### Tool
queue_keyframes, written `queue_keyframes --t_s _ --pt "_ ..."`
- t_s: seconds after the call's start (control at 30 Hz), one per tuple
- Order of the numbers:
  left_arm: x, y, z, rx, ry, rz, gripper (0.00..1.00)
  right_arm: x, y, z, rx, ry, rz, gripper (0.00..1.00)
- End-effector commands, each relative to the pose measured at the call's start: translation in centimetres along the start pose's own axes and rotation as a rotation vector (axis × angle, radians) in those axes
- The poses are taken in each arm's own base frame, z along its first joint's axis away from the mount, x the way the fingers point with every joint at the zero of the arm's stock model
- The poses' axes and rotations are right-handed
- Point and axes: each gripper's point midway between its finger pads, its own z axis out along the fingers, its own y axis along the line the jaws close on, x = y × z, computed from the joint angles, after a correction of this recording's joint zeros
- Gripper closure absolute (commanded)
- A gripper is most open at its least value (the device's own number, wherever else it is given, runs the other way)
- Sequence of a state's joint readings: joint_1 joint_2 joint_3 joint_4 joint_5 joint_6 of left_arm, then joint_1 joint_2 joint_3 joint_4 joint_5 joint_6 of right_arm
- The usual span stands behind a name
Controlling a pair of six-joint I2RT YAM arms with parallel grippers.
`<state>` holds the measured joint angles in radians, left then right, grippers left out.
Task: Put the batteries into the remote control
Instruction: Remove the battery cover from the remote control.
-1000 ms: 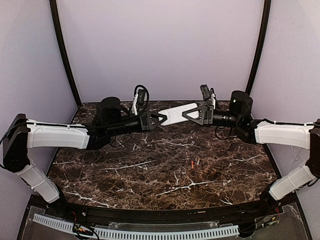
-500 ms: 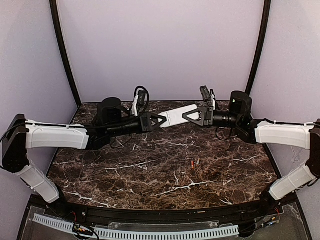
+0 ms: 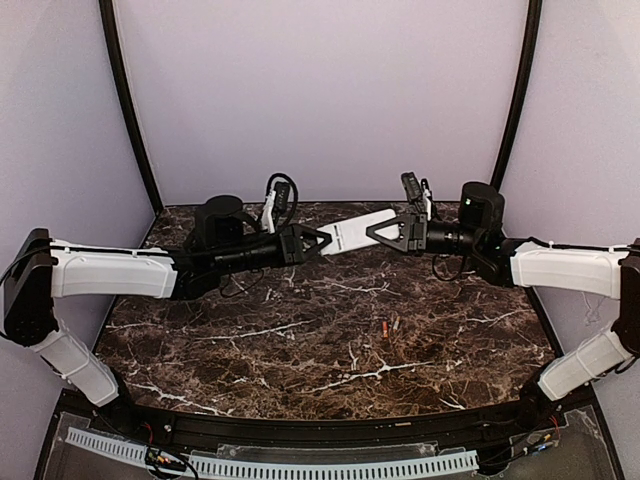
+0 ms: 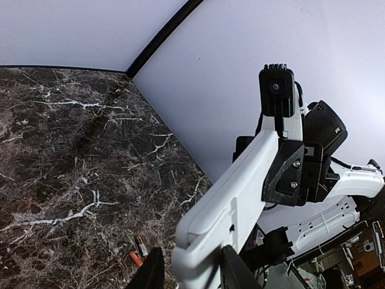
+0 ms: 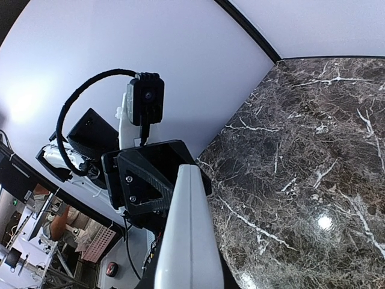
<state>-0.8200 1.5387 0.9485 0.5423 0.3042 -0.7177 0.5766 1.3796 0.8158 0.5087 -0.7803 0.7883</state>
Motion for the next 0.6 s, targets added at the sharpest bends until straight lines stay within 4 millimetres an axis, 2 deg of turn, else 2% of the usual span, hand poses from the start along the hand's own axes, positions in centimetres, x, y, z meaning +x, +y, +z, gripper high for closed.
queue_keyframes --t_s 0.0,0.23,0.47,0.57 --pt "-0.5 1.2 -0.3 -0.063 -0.011 0.006 0.72 -1.2 2.1 -0.6 -0.051 -0.033 -0.049 1.0" --pt "-0.6 0.9 -0.5 -0.053 -0.015 0.012 0.83 -1.2 1.7 -0.6 -0.03 -0.032 -0.049 1.0" --pt "-1.1 0.1 -0.6 -0.02 -0.028 0.018 0.91 -1.3 0.7 -0.8 0.018 -0.032 -0.041 1.0" --pt "-1.3 -0.5 -0.6 0.011 -0.037 0.026 0.97 -1.2 0.1 -0.9 0.036 -0.031 -0.031 1.0"
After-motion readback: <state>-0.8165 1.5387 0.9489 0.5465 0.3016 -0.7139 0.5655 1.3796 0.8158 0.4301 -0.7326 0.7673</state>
